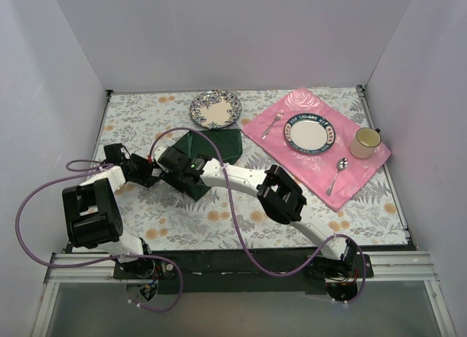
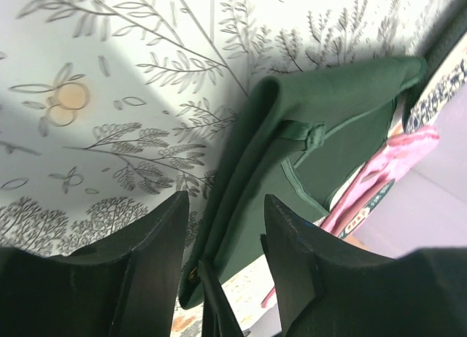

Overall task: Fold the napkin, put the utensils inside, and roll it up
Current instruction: Roll the napkin with the utensil

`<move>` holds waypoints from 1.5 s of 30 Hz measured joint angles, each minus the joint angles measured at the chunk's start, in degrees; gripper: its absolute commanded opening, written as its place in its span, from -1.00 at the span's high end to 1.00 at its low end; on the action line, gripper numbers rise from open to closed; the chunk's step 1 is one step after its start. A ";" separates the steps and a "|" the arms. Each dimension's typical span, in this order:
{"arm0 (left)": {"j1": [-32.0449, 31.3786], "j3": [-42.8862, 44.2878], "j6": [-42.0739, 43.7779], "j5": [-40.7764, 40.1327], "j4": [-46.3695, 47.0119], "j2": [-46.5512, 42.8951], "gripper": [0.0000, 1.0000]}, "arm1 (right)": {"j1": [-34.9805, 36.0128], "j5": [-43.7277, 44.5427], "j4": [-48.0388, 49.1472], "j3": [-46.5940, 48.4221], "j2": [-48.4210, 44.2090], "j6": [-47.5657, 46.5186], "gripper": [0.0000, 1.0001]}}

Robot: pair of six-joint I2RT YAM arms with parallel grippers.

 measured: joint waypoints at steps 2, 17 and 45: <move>0.00 0.87 -1.44 -1.57 -2.27 -0.02 0.06 | 0.15 1.03 -0.33 0.87 0.00 -0.81 -0.20; 0.17 3.63 -6.10 -5.03 -8.70 -3.63 -0.23 | 1.79 1.22 -0.85 1.33 0.04 -2.16 0.04; 0.87 2.29 -6.03 0.57 -4.81 -4.20 -0.41 | 2.36 3.82 -0.81 2.84 2.69 -2.27 0.84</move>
